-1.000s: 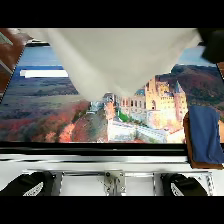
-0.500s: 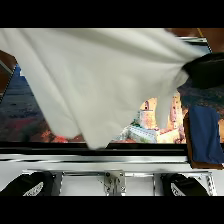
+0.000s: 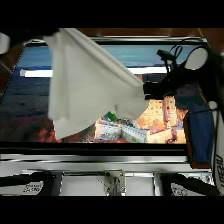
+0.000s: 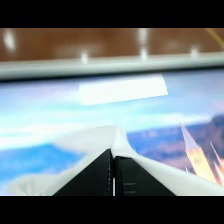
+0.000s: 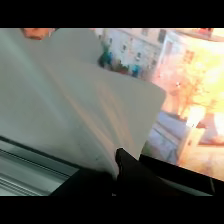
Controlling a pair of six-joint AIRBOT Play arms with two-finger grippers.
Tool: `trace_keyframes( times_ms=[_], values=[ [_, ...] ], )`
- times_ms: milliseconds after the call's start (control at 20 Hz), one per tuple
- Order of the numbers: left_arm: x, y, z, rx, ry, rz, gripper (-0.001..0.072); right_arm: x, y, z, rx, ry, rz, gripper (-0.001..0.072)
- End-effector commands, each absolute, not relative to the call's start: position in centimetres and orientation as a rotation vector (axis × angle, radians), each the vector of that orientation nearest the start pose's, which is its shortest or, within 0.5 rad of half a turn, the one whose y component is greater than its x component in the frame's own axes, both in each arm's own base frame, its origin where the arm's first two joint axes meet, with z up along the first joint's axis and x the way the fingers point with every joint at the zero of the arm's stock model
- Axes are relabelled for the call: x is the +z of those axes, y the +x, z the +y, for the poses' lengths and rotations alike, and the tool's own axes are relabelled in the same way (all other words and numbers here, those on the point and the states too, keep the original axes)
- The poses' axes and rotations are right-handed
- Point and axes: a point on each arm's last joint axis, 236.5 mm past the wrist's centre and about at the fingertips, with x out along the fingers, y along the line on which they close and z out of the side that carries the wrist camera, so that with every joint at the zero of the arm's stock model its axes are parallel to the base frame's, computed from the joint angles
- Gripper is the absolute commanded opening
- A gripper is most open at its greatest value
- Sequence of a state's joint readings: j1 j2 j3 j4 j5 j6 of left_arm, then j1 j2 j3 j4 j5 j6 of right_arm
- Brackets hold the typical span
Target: Fold the shirts.
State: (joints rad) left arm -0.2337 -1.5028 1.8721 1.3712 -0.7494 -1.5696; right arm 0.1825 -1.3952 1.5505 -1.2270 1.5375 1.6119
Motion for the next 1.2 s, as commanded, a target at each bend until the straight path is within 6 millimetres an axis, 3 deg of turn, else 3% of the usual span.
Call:
trace_keyframes(
  times_ms=[0, 100, 200, 250, 350, 500, 600, 700, 850, 1000, 1150],
  values=[
    [14.0, 56.8, -21.3, -0.437, -0.327, 0.745, 0.0037, 3.6, 38.8, 16.2, 0.385, 0.235, 1.485, 0.0069],
    [7.9, 55.4, -22.8, -0.469, -0.368, 0.936, 0.0078, 1.5, 38.8, 16.2, 0.371, 0.241, 1.543, 0.0069],
    [3.7, 52.9, -22.4, -0.475, -0.334, 1.116, 0.0483, 0.5, 38.8, 16.2, 0.364, 0.239, 1.569, 0.0069],
    [2.5, 51.8, -20.8, -0.449, -0.294, 1.192, 0.052, 0.3, 38.8, 15.9, 0.357, 0.227, 1.569, 0.0069],
    [2.1, 50.2, -15.2, -0.33, -0.244, 1.291, 0.052, 0.3, 38.6, 15.2, 0.339, 0.197, 1.577, 0.0069],
    [4.2, 47.0, -5.3, -0.162, -0.235, 1.396, 0.0525, 0.0, 37.8, 13.9, 0.314, 0.14, 1.61, 0.0069],
    [4.8, 43.2, -1.4, -0.142, -0.294, 1.496, 0.0658, -0.1, 37.9, 13.7, 0.309, 0.127, 1.609, 0.0069],
    [3.7, 39.5, 1.6, -0.087, -0.387, 1.558, 0.0666, -0.1, 37.9, 13.7, 0.313, 0.125, 1.608, 0.0069],
    [-0.4, 33.4, 4.4, -0.013, -0.551, 1.562, 0.0667, 0.0, 37.8, 13.7, 0.321, 0.119, 1.609, 0.0069],
    [-3.9, 31.7, 4.3, 0.021, -0.864, 1.376, 0.0667, 0.0, 38.2, 14.0, 0.341, 0.117, 1.587, 0.0069],
    [-7.7, 30.8, 3.2, 0.016, -0.997, 1.333, 0.0666, 0.1, 38.6, 14.4, 0.349, 0.132, 1.569, 0.0069]
  ],
)
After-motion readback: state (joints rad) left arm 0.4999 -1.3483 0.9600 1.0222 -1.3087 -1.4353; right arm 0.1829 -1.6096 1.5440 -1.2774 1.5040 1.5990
